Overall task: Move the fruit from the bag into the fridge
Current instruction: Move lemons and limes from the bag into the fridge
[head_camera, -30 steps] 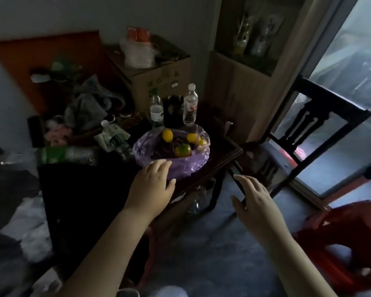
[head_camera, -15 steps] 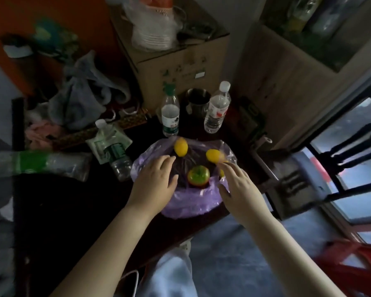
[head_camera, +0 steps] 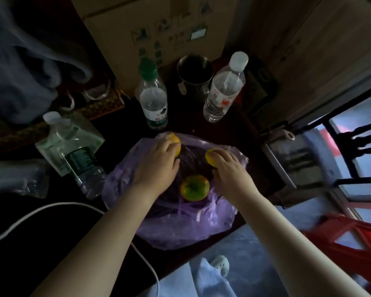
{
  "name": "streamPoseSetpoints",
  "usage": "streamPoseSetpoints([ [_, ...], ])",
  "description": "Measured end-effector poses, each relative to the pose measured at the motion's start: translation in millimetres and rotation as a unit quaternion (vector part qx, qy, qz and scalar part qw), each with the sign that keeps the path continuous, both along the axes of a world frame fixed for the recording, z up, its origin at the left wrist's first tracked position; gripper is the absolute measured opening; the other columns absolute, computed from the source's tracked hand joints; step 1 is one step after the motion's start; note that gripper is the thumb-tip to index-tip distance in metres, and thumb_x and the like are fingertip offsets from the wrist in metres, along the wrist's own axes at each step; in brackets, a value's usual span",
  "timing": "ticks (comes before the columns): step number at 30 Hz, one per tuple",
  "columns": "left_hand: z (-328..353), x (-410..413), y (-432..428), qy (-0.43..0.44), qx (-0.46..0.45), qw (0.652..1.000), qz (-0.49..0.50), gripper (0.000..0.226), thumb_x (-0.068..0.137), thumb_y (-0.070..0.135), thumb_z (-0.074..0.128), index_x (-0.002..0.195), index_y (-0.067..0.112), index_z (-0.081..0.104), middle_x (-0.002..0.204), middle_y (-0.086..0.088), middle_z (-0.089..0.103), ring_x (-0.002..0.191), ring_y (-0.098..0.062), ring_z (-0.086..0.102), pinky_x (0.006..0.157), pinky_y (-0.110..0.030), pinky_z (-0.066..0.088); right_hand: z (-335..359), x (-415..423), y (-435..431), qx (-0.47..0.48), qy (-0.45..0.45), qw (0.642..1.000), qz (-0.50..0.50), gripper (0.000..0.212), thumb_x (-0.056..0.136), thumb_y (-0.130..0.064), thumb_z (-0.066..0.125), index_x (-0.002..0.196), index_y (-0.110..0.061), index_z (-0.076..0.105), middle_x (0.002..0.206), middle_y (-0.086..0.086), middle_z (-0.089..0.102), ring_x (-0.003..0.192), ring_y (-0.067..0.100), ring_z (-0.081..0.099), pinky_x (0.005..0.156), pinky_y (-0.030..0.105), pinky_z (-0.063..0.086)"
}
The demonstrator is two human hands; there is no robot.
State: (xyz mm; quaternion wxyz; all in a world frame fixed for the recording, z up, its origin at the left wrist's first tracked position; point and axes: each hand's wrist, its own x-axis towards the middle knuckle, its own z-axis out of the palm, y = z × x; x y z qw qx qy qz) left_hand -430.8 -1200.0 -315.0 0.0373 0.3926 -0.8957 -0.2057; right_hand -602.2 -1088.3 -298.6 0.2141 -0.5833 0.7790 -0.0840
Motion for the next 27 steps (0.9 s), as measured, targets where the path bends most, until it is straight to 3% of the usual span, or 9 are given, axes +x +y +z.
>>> streamPoseSetpoints([
  [8,-14.3,-17.9,-23.8,-0.022,0.011,1.0,0.01,0.055,0.087,0.025,0.062,0.136,0.011,0.042,0.142,-0.007,0.038,0.124,-0.031,0.042,0.099,-0.04,0.041,-3.4,-23.3,-2.2,0.03,0.018,0.998,-0.061,0.059,0.081,-0.02,0.067,0.136,-0.022,0.045,0.133,0.003,0.046,0.123,0.028,0.04,0.095,0.037,0.037],
  [15,-16.4,-27.1,-35.1,-0.043,0.057,0.997,0.02,0.061,0.083,0.016,0.067,0.136,0.018,0.038,0.14,-0.006,0.035,0.12,-0.033,0.045,0.086,-0.043,0.047,-15.1,-27.6,-6.6,0.071,0.003,0.993,-0.094,0.059,0.081,-0.029,0.066,0.135,-0.025,0.042,0.131,0.001,0.048,0.115,0.029,0.049,0.083,0.038,0.043],
  [20,-7.0,-20.6,-30.9,-0.022,0.048,0.998,0.019,0.059,0.084,0.02,0.066,0.136,0.016,0.038,0.138,-0.008,0.041,0.115,-0.034,0.049,0.081,-0.042,0.047,-8.3,-24.2,-5.7,0.024,-0.023,0.991,-0.132,0.062,0.08,-0.03,0.067,0.136,-0.028,0.041,0.133,-0.002,0.047,0.117,0.026,0.048,0.077,0.035,0.044],
  [27,52.8,4.9,-5.1,0.061,0.042,0.996,0.042,0.06,0.085,0.028,0.067,0.137,0.016,0.04,0.137,-0.007,0.045,0.117,-0.03,0.05,0.087,-0.044,0.047,49.9,-2.4,8.9,-0.118,-0.044,0.985,-0.118,0.062,0.081,-0.032,0.068,0.136,-0.027,0.043,0.132,-0.005,0.049,0.117,0.02,0.05,0.085,0.028,0.042],
])
